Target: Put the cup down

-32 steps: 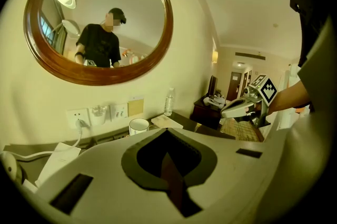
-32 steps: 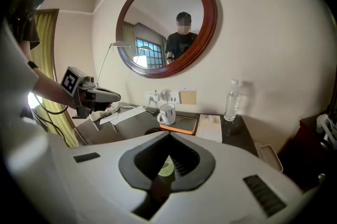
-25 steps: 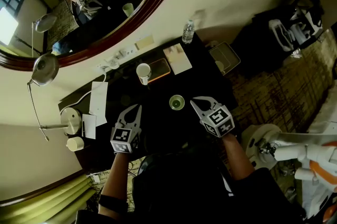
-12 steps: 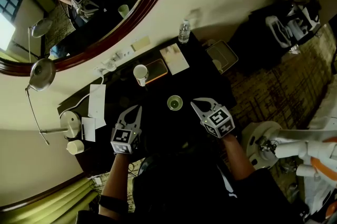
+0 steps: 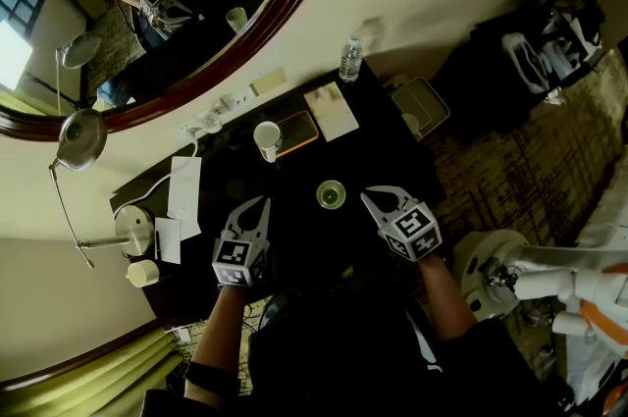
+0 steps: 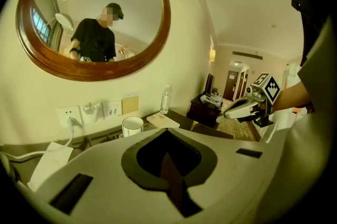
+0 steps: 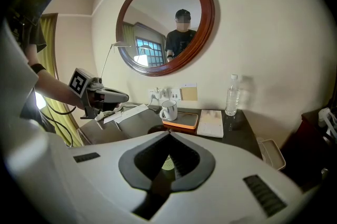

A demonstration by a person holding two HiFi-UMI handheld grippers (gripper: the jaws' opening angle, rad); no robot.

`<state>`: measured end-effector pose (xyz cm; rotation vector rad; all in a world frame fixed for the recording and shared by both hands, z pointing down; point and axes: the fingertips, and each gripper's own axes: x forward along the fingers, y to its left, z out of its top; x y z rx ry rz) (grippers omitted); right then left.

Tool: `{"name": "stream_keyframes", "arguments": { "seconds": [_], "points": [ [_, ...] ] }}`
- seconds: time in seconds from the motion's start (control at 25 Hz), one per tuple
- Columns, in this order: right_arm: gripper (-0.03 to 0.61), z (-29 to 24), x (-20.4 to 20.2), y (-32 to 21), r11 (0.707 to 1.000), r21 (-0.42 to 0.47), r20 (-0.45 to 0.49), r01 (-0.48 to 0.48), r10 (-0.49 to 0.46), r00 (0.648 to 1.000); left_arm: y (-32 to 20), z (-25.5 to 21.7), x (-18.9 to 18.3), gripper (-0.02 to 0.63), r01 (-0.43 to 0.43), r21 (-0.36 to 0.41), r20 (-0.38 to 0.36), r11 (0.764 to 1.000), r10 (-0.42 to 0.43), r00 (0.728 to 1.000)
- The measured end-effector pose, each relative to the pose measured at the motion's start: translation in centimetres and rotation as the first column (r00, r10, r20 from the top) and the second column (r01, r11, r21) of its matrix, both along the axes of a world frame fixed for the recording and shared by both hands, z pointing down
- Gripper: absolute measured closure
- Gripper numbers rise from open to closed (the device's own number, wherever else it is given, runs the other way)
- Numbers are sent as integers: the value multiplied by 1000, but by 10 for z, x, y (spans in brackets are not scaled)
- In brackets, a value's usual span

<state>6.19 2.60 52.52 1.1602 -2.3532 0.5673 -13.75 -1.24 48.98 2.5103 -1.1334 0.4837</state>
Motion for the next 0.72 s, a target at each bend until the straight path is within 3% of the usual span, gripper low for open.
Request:
{"name": "stream_keyframes", "arguments": {
  "seconds": [0.12,0.2,0.52,0.72],
  "points": [
    [578,2,1,-2,1000,0,4,-7,7,1000,-7,7,0,622,-1,-15,13,1000,2,1000],
    [578,2,3,-1,1000,-3,6,-14,14,1000,-13,12,3,572,-8,-31,25,999,9,1000],
    [578,12,21,1,998,-36,2,-56,56,998,-66,72,2,215,-16,-59,90,998,21,996],
    [578,21,32,3,995,-56,-6,-80,80,997,-110,92,5,127,29,-67,120,997,-20,993]
  ]
}}
